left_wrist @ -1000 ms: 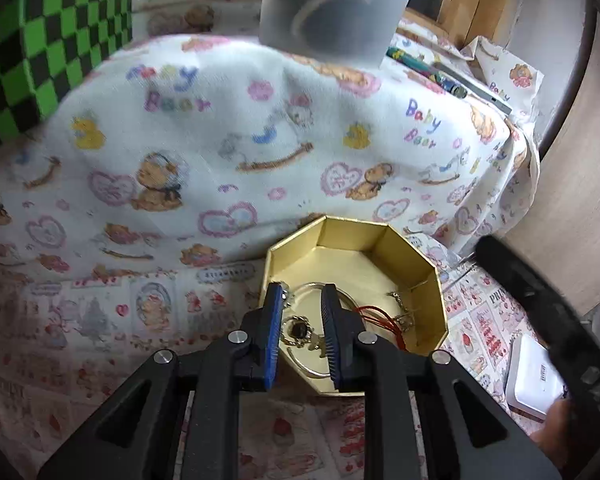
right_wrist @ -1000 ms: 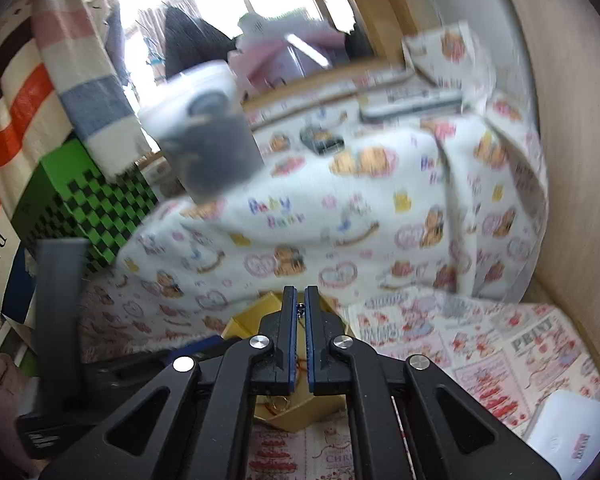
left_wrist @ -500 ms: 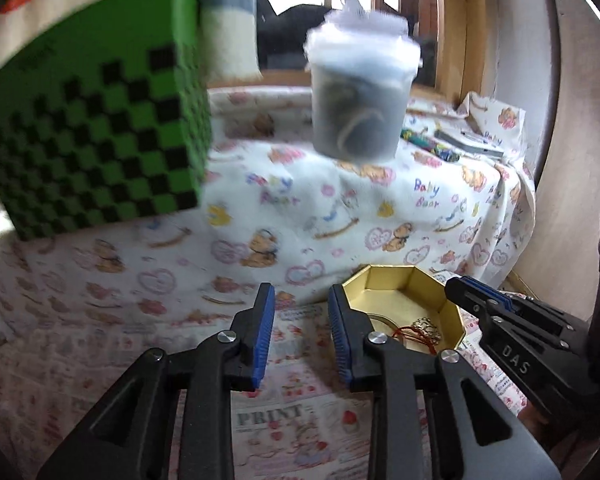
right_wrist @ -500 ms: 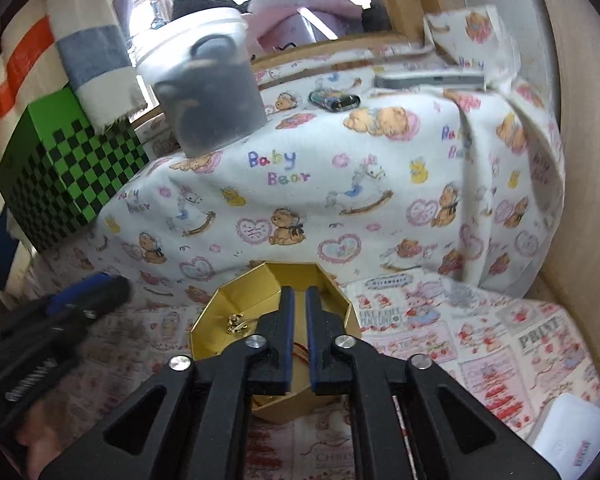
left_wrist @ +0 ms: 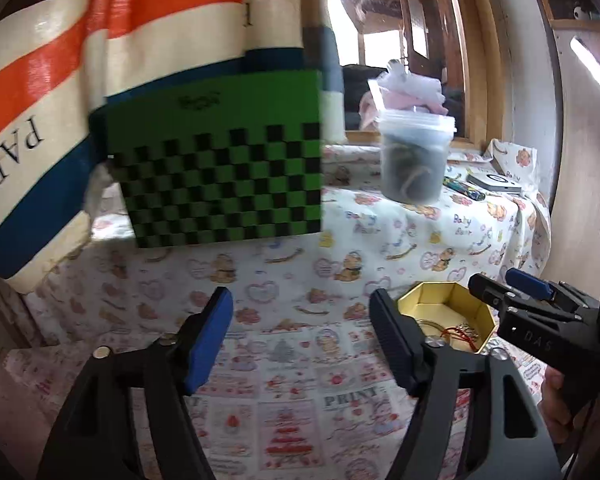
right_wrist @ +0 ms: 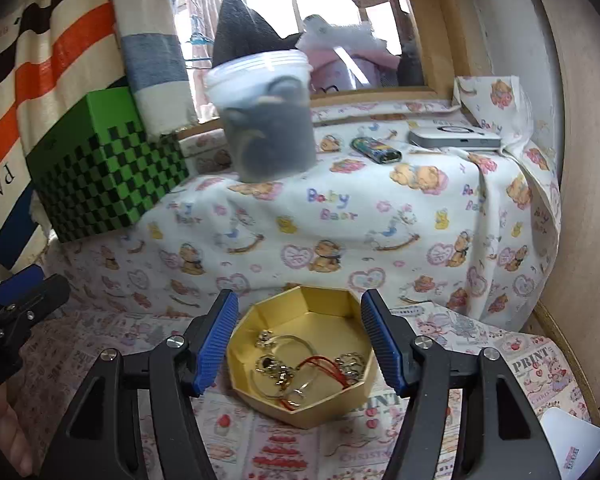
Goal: Organize jewelry
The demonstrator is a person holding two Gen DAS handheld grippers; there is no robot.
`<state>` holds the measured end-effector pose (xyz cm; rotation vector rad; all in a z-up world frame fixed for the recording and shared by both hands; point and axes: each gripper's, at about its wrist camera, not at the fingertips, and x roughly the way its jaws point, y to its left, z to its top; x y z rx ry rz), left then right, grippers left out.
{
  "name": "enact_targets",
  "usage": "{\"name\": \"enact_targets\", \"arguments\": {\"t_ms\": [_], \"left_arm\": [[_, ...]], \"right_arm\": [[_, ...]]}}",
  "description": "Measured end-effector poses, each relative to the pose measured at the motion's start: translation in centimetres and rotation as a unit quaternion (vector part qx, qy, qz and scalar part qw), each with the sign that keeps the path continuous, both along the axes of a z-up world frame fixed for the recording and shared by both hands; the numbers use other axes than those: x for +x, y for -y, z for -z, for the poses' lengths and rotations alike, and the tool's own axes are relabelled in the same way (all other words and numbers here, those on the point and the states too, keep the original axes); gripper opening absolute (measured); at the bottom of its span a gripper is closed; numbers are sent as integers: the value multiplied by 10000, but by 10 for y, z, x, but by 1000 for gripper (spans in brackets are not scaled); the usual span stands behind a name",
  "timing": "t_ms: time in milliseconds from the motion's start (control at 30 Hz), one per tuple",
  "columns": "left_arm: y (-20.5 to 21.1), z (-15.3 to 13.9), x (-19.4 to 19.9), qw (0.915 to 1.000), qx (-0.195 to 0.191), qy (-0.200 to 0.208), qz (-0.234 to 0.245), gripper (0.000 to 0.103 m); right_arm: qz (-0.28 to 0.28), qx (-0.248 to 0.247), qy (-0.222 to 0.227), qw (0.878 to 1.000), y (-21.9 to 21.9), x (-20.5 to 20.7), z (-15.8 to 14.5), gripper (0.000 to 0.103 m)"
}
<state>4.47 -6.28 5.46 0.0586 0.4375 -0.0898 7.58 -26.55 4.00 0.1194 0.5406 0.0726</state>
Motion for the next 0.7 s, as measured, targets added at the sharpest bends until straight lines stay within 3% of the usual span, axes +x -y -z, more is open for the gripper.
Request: {"name": "enact_targets", "arguments": {"t_ms": [133,300,567,700], "left_arm": [[-15,1,-7,9997,-6,202,-110,89],[-28,7,-15,9987,64,490,-89,101],[-50,30,0,9988,-220,361,-245,102],[-55,38,1,9983,-98,469,-339,102]], "right_arm": [[19,-296,253,9992,-15,-8,-5,75],[47,-199,387,9990,-20,-14,-5,86],[-3,-288,416,9987,-31,-16,8,91],[-17,-396,504,9979,-36,-17,11,96]]}}
